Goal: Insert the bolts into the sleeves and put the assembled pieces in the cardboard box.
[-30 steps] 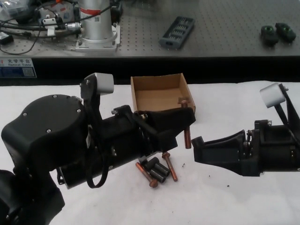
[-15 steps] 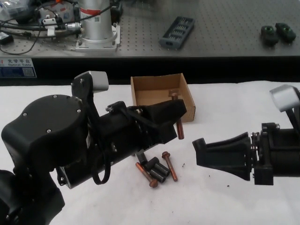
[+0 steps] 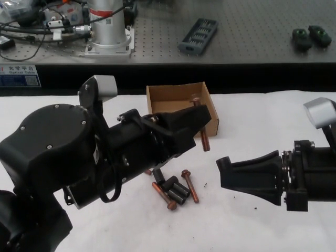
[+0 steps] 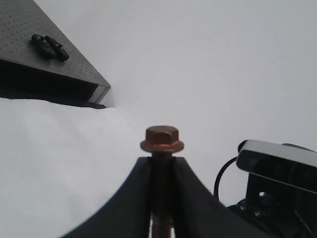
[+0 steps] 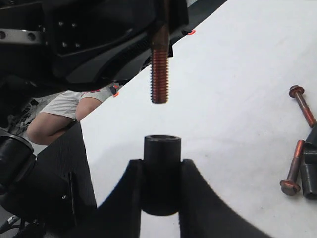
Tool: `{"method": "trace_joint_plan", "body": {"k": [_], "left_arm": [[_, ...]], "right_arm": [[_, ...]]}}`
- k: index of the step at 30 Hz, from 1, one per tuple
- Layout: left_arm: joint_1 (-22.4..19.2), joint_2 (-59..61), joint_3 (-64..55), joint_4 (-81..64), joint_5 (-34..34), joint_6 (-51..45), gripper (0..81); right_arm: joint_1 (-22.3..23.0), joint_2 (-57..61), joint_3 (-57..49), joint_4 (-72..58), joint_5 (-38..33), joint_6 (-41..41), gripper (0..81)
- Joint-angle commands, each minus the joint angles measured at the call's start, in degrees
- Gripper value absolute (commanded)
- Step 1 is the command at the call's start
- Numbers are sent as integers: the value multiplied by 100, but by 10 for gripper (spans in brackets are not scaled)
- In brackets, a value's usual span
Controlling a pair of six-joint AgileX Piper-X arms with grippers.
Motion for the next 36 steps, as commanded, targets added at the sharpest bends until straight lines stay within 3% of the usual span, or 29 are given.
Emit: {"method": "trace_joint_plan", "body": {"k": [1, 23, 36], "left_arm": [[-21, -20, -14, -155, 56, -153, 6], [-21, 111, -14, -518, 1132, -532, 6], [-21, 255, -14, -679, 1195, -645, 6]], "right_arm": [[12, -67, -4, -93, -128, -13, 43], [12, -67, -4, -93, -507, -13, 43], [12, -67, -4, -93, -749, 6, 43]]}}
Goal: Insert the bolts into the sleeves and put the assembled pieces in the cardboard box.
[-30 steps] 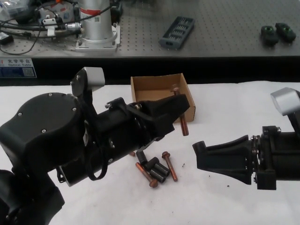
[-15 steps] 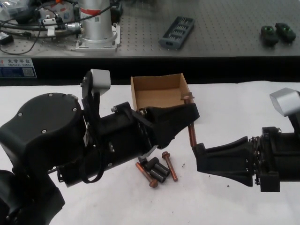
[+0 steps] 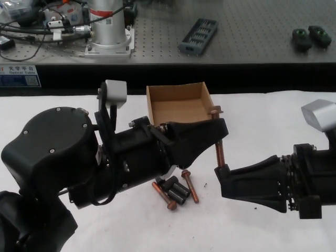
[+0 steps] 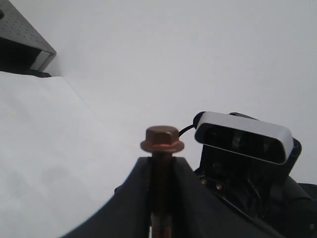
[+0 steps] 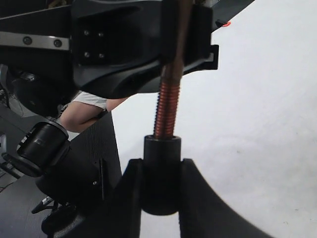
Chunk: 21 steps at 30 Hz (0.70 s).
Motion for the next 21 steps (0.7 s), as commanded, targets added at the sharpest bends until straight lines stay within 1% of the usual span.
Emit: {"method": "trace_joint_plan", "body": {"k": [1, 4, 8, 13, 17, 21], "left_arm": [[-21, 1, -14, -190, 51, -81, 6], [-21, 1, -14, -189, 52, -141, 6], [-21, 1, -14, -189, 10, -339, 6], [-21, 1, -14, -189, -104, -369, 6], [-21, 1, -14, -189, -104, -521, 6], [-21, 1, -14, -189, -184, -579, 6]], "right_arm": [[12, -67, -4, -80, -104, -3, 43], [12, -67, -4, -80, -54, -49, 43], [-1, -67, -4, -172, 188, -49, 43], [-1, -67, -4, -380, 187, -19, 43], [-10, -67, -4, -510, 371, -5, 43], [-10, -67, -4, -510, 382, 131, 43]]}}
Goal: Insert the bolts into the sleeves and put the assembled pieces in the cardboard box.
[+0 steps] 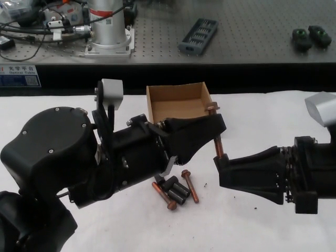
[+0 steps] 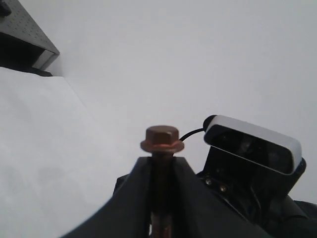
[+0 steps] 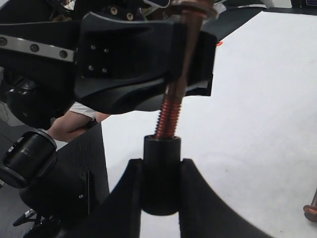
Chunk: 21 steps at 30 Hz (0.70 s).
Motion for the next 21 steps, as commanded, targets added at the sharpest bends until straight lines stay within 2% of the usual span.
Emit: {"method": "trace_joint_plan", "body": {"k": [1, 6, 21], "left_arm": [[-21, 1, -14, -143, -178, -273, 6], [-21, 1, -14, -195, -685, -394, 6], [-78, 1, -14, -226, -660, -394, 6]], "right_arm": [[-10, -67, -4, -98, 130, 79, 43], [-10, -67, -4, -98, 304, 80, 43], [-10, -67, -4, -434, 436, 357, 43]]}}
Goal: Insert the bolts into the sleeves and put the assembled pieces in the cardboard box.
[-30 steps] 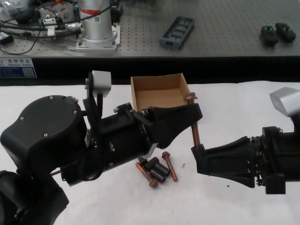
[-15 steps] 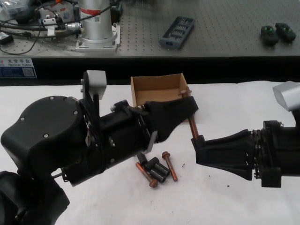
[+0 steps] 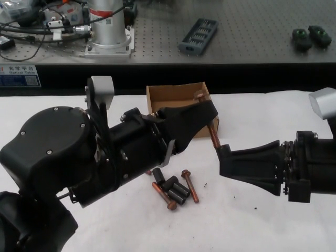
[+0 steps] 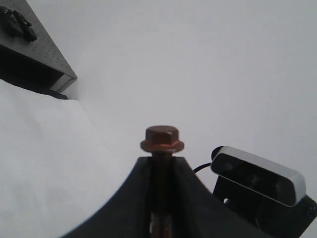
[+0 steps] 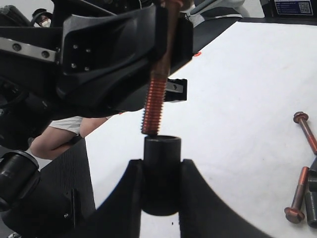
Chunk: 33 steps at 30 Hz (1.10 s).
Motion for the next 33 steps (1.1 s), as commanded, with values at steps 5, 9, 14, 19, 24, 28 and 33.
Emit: {"method": "trace_joint_plan", "body": {"k": [5, 9, 14, 19, 24, 28, 33], "left_arm": [[-48, 1, -14, -104, 72, -47, 6], [-48, 1, -14, -104, 72, -47, 6], [-48, 1, -14, -104, 72, -47, 6], [-48, 1, -14, -103, 94, -47, 6], [-48, 1, -14, -103, 155, -47, 6], [-48, 1, -14, 54, 372, -64, 6], [-100, 1, 45, 115, 529, -38, 6]], "right_arm": [[-10, -67, -33, -180, -132, 97, 43], [-10, -67, -33, -180, -156, 97, 43], [8, -67, -33, -180, -200, 97, 43], [8, -67, -33, -180, -291, 127, 43], [8, -67, -33, -180, -375, 151, 43], [8, -67, -33, -180, -409, 151, 43], [8, -67, -33, -206, -408, 128, 43]]}}
